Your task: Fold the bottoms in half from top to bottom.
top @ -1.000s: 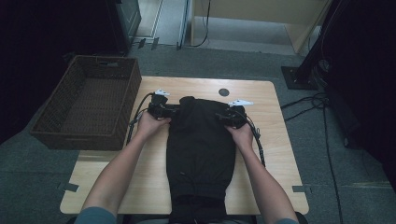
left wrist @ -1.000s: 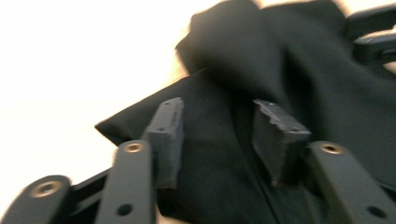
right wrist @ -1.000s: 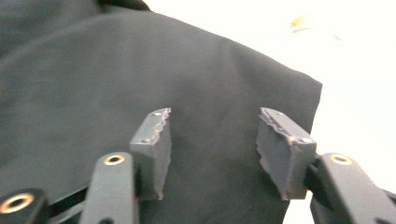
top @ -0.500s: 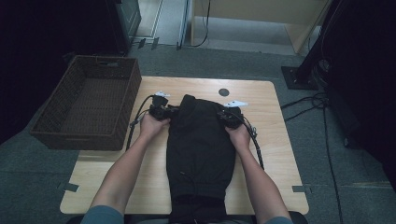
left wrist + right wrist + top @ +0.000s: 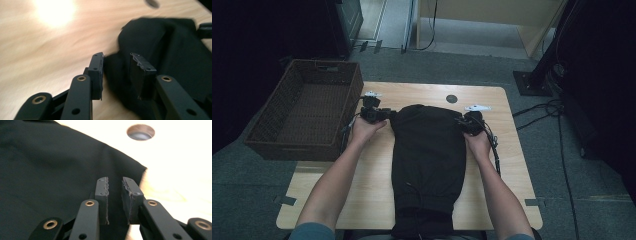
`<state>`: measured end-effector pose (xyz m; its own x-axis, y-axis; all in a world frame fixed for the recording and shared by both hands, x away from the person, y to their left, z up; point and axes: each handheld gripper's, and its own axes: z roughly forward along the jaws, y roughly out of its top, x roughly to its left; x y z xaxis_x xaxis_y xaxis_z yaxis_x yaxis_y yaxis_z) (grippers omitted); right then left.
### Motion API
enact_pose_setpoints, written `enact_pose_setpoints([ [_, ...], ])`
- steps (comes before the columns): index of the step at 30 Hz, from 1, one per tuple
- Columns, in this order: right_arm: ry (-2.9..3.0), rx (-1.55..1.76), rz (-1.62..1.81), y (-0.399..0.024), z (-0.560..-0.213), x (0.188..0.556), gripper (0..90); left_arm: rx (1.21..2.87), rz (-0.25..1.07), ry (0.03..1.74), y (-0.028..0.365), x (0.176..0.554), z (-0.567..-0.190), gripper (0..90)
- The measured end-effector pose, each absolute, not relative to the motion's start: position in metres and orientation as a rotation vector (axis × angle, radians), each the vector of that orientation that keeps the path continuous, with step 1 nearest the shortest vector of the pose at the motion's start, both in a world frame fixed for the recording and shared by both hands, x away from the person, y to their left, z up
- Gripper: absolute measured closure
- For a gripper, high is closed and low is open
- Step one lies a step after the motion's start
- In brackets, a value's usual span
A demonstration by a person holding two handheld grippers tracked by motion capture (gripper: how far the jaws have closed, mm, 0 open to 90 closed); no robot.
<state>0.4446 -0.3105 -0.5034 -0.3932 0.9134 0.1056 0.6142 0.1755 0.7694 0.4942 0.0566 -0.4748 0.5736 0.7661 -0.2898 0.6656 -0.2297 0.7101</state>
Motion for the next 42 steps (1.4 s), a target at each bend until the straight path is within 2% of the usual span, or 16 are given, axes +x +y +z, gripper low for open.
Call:
enact_pose_setpoints([
  [2,2.088,1.422,1.117,-0.302,-0.502,0.445,72.7,1.968,0.155,1.145,0.046,0.5,-0.474,58.6],
  [5,2.124,1.389,1.164,-0.285,-0.503,0.448,62.8,1.988,0.127,1.169,0.032,0.512,-0.481,52.0],
  [8,2.175,1.361,1.179,-0.269,-0.508,0.451,59.7,2.025,0.108,1.173,0.02,0.522,-0.49,51.8],
  [10,2.198,1.325,1.17,-0.26,-0.512,0.452,59.5,2.042,0.095,1.169,0.014,0.527,-0.496,57.6],
  [13,2.224,1.295,1.144,-0.253,-0.517,0.453,59.9,2.087,0.068,1.166,0.01,0.531,-0.501,82.7],
  [14,2.225,1.272,1.132,-0.253,-0.518,0.452,62.0,2.079,0.058,1.172,0.012,0.532,-0.501,85.9],
  [19,2.246,1.218,1.132,-0.261,-0.519,0.451,68.4,1.99,0.096,1.241,0.038,0.532,-0.492,88.3],
  [21,2.249,1.238,1.157,-0.266,-0.519,0.451,69.2,2.013,0.119,1.249,0.043,0.53,-0.49,87.7],
  [23,2.253,1.242,1.147,-0.268,-0.518,0.449,68.1,2.009,0.179,1.269,0.047,0.526,-0.486,82.1],
  [24,2.258,1.232,1.132,-0.271,-0.517,0.448,66.6,1.979,0.173,1.289,0.051,0.526,-0.485,73.4],
  [25,2.258,1.247,1.117,-0.274,-0.516,0.447,63.4,1.958,0.139,1.284,0.055,0.526,-0.483,69.1],
  [29,2.172,1.344,1.128,-0.292,-0.506,0.449,57.3,1.982,0.152,1.193,0.054,0.522,-0.475,64.4],
  [31,2.108,1.383,1.139,-0.302,-0.502,0.453,52.5,1.984,0.119,1.177,0.051,0.522,-0.473,56.2],
  [35,2.04,1.482,1.162,-0.321,-0.507,0.461,43.2,1.995,0.097,1.139,0.046,0.521,-0.474,46.8],
  [39,2.019,1.545,1.117,-0.331,-0.516,0.465,37.3,1.993,0.029,1.134,0.045,0.522,-0.479,39.1],
  [42,2.003,1.566,1.099,-0.333,-0.521,0.467,36.3,2.065,0.002,1.128,0.041,0.521,-0.488,35.4],
])
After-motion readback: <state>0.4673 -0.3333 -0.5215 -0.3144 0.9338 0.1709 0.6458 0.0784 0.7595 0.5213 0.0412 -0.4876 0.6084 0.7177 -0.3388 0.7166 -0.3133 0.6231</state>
